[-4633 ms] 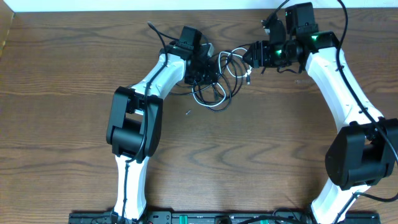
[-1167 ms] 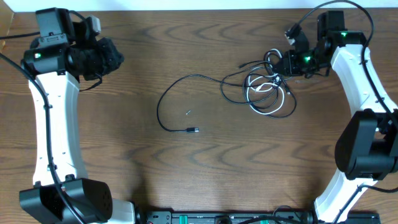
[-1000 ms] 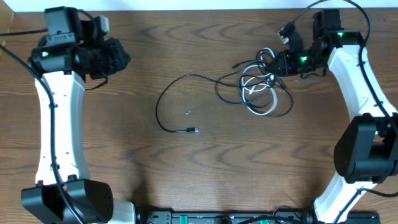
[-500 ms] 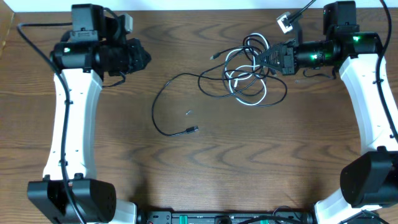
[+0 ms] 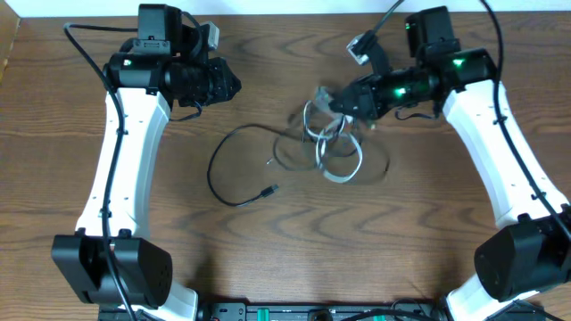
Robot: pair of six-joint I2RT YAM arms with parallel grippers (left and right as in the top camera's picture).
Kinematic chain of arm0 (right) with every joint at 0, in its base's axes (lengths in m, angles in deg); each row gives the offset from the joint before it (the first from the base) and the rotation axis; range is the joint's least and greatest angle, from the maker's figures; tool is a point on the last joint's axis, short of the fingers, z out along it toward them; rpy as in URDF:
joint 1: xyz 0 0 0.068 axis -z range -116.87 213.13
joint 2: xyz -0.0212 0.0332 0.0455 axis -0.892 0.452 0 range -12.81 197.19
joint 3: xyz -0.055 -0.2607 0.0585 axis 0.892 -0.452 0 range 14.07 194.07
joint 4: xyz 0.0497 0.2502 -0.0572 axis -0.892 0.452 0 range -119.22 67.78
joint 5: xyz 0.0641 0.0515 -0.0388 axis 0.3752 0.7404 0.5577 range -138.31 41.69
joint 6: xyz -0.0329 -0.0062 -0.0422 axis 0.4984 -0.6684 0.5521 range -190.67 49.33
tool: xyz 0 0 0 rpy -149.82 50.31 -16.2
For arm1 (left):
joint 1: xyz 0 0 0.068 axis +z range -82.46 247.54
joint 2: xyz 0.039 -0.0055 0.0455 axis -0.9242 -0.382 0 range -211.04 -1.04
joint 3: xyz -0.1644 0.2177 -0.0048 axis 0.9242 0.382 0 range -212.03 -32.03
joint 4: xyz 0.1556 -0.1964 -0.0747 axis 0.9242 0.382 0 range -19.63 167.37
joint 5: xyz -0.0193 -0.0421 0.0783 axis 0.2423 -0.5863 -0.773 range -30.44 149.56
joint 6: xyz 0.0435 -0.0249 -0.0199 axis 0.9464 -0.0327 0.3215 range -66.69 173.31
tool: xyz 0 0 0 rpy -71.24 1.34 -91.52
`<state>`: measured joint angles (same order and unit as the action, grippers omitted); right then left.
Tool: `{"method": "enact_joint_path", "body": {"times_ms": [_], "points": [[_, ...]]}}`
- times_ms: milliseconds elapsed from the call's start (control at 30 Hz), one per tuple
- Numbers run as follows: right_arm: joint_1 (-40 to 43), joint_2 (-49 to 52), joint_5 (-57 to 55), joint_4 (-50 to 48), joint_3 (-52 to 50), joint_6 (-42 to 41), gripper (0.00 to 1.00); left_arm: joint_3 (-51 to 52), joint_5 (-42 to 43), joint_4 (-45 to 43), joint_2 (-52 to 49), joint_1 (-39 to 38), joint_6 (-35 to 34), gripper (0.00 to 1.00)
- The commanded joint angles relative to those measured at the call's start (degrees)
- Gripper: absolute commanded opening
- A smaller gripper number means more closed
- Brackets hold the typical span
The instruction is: Untangle cables
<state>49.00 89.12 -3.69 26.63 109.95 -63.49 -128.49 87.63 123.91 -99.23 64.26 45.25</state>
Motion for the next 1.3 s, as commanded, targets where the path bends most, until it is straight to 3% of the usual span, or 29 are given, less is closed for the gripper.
{"method": "enact_joint_path", "body": {"times_ms": [0,400,833,1067,1267], "points": [[-0.2,0.6,-8.8,-0.7,0.0,-7.0,0.59,-1.4,-0.5,-0.4,-0.6,-0.6,0.7,0.25],[2.1,1.0,-27.3,-1.8,0.0,-17.0,0.69,-1.2,-0.4,-3.3,-3.8,-6.1,0.7,0.35],[9.2,3.2,-28.6,-1.8,0.0,-16.9,0.71,-1.2,-0.5,-7.4,-17.9,-17.1,0.4,0.49],[9.2,3.2,-28.6,-1.9,0.0,-16.7,0.72,-1.2,-2.1,-7.3,-23.4,-17.5,-9.5,0.49],[9.2,3.2,-28.6,-1.9,0.0,-16.5,0.73,-1.2,-2.2,-7.7,-26.4,-17.7,-12.5,0.49]]}}
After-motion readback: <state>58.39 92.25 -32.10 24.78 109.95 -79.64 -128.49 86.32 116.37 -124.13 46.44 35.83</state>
